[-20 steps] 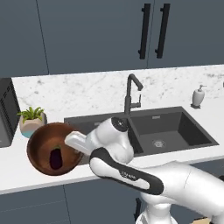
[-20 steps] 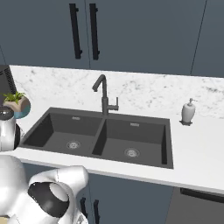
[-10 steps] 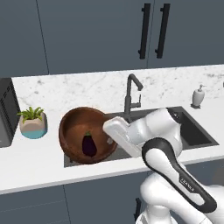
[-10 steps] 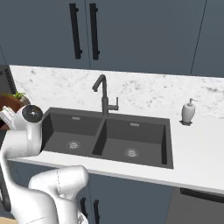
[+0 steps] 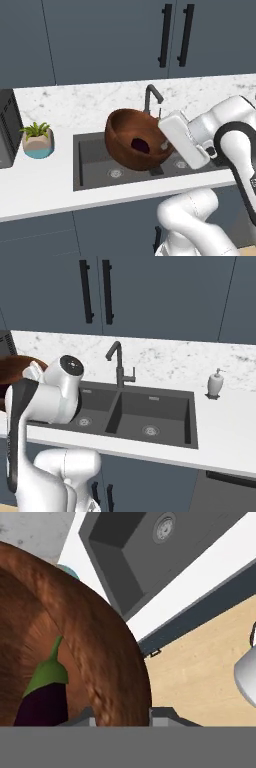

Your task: Pick the eggplant from the sink and place it in the bowl. Then pick the bowl and place it in the microwave. Then close the microwave door and press the start button.

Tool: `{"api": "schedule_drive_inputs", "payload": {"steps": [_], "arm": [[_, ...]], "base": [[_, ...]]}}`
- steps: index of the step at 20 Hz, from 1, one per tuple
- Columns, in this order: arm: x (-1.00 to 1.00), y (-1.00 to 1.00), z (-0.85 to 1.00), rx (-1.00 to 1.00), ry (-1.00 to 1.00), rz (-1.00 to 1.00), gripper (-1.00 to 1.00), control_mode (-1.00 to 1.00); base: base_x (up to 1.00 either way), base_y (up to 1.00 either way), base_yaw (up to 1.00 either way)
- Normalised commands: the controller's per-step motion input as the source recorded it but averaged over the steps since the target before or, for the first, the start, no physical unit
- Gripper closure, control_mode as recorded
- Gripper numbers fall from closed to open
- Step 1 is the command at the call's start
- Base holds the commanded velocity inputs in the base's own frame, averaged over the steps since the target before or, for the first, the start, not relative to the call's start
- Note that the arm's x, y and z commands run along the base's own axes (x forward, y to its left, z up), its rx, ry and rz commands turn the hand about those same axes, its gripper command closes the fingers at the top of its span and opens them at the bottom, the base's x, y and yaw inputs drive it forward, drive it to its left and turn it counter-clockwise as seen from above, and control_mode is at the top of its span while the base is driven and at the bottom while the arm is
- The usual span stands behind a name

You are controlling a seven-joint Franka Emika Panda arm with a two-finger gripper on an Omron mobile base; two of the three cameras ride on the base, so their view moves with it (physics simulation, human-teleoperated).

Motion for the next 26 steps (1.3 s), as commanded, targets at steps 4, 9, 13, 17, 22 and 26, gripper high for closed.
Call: {"api": "schedule_drive_inputs", "payload": {"steps": [4,9,13,17,22,26], "arm": [[-0.11,-0.14,-0.24,0.01,0.03,-0.04,1.0,-1.0],[0.05,0.0,-0.28,-0.03,0.03,0.0,1.0,-1.0],[0.0,0.0,-0.06,-0.05,0.06,-0.03,1.0,-1.0],[-0.02,0.0,0.0,-0.03,0.08,-0.15,1.0,1.0],[0.0,0.0,0.0,0.0,0.0,0.0,1.0,1.0],[0.0,0.0,0.0,0.0,0.0,0.0,1.0,1.0]], "base": [[0.0,0.0,0.0],[0.0,0.0,0.0],[0.0,0.0,0.0],[-0.03,0.0,-0.08],[-0.28,0.0,-0.52],[-0.24,0.02,-0.71]]}}
